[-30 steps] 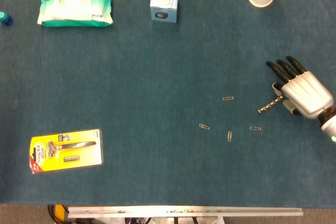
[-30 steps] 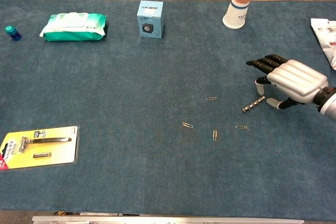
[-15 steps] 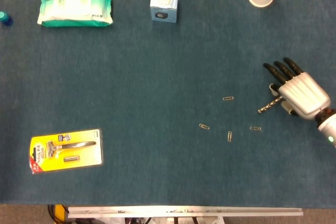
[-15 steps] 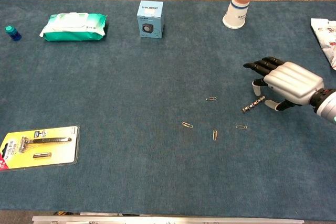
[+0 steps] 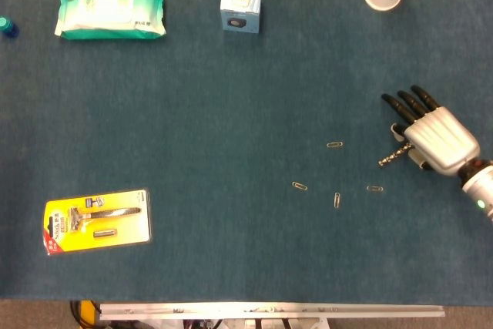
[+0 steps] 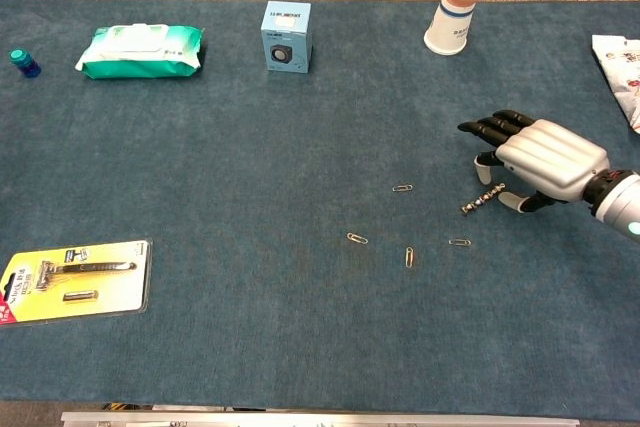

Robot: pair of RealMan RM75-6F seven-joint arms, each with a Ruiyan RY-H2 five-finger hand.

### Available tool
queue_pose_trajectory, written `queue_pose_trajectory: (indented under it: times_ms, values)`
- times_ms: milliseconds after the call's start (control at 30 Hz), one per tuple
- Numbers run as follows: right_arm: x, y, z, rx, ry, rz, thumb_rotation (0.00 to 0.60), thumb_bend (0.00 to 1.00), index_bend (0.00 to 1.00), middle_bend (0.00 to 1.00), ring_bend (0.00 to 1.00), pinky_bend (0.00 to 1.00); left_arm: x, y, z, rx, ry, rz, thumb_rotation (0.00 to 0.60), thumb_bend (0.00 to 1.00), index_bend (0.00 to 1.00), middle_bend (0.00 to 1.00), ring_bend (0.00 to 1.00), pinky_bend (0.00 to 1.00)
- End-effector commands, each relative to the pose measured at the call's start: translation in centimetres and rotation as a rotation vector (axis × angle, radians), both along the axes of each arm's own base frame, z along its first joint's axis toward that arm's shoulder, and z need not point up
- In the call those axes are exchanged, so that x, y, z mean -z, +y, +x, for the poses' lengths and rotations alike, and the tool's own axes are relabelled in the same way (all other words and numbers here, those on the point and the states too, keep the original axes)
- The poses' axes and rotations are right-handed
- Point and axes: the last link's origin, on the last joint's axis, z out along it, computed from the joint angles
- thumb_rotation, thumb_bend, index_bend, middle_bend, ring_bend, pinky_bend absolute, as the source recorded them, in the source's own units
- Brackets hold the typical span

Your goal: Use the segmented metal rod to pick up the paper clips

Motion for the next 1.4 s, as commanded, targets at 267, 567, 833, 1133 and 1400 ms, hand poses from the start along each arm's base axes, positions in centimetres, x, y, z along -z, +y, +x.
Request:
queue_pose_trajectory:
  times_ms: [267,567,833,1133,1400]
  values:
    - [0.16,-0.03,-0.03,-0.001,0.005,0.0,0.6,0.3,0.47,0.01,0.0,0.01,-0.03,0.0,0.02,0.001,-0.003,0.001,0.6,0.26,0.54,0.46,0.38,0.61]
    - [0.32,0.08,-0.06,-0.005,0.009,0.0,0.6,0.3,0.52,0.01,0.0,0.01,-0.06,0.01,0.0,-0.001,-0.004,0.0,0.6,0.25,0.54,0.46,0.38,0.61]
    - [0.43,0.05,-0.1,-0.007,0.012,-0.006,0.6,0.3,0.57,0.02,0.0,0.01,-0.07,0.0,0.01,-0.002,-0.005,0.0,0.6,0.25,0.54,0.46,0.38,0.61]
    - [0.46,-0.05,-0.13,-0.004,0.015,-0.013,0.6,0.3,0.6,0.02,0.0,0.01,-0.08,0.02,-0.01,-0.003,-0.003,0.0,0.6,0.26,0.54,0.46,0.38,0.61]
    - [-0.21,0.48,0.16,-0.019,-0.002,-0.023,0.6,0.3,0.61,0.02,0.0,0.01,-0.06,0.07,-0.05,-0.005,-0.001,0.0,0.6,0.25,0.54,0.46,0.38,0.61]
